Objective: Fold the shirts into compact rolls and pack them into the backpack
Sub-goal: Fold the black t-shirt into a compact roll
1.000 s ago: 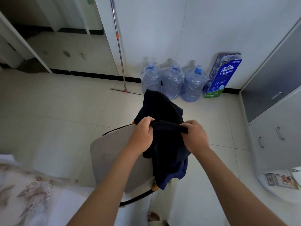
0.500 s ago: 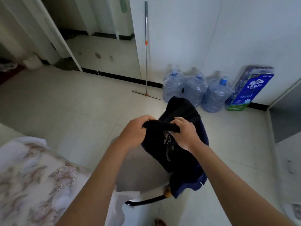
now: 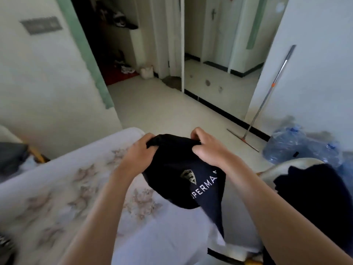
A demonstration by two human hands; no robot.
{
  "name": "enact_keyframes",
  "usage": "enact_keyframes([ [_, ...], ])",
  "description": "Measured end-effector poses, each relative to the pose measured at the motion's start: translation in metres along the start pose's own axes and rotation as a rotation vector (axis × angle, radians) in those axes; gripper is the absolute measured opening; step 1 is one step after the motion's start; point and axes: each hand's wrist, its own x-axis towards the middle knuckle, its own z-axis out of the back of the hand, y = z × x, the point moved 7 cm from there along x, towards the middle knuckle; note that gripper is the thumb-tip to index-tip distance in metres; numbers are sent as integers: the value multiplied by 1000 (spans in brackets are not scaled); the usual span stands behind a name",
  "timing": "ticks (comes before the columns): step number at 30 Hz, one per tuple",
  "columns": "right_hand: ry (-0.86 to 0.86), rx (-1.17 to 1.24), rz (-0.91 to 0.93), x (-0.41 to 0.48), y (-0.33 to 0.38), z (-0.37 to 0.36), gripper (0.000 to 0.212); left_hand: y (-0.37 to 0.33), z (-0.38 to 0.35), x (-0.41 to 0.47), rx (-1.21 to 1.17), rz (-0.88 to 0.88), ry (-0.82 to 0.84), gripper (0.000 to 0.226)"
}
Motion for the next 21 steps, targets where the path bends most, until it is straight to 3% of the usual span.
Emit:
enact_keyframes([
  [4,65,-122,161,40,108,-95,25,115,90,-38,22,203,-72,14],
  [7,-19,-132,392,63,184,-170,27,201,151,-66,-45,361,-213,15],
  [10,-66,-219,512,77,225,-239,26,277,198,-103,55,492,-306,13],
  [13,57,-295,452,79,224,-302,22,346,202,-131,113,614,-135,59],
  [15,215,-314,350,71,201,-338,19,378,189,-142,122,648,-11,76],
  [18,412,-342,201,52,152,-373,23,396,152,-148,15,620,109,65],
  [21,525,-410,71,35,101,-391,33,385,108,-149,66,515,194,48],
])
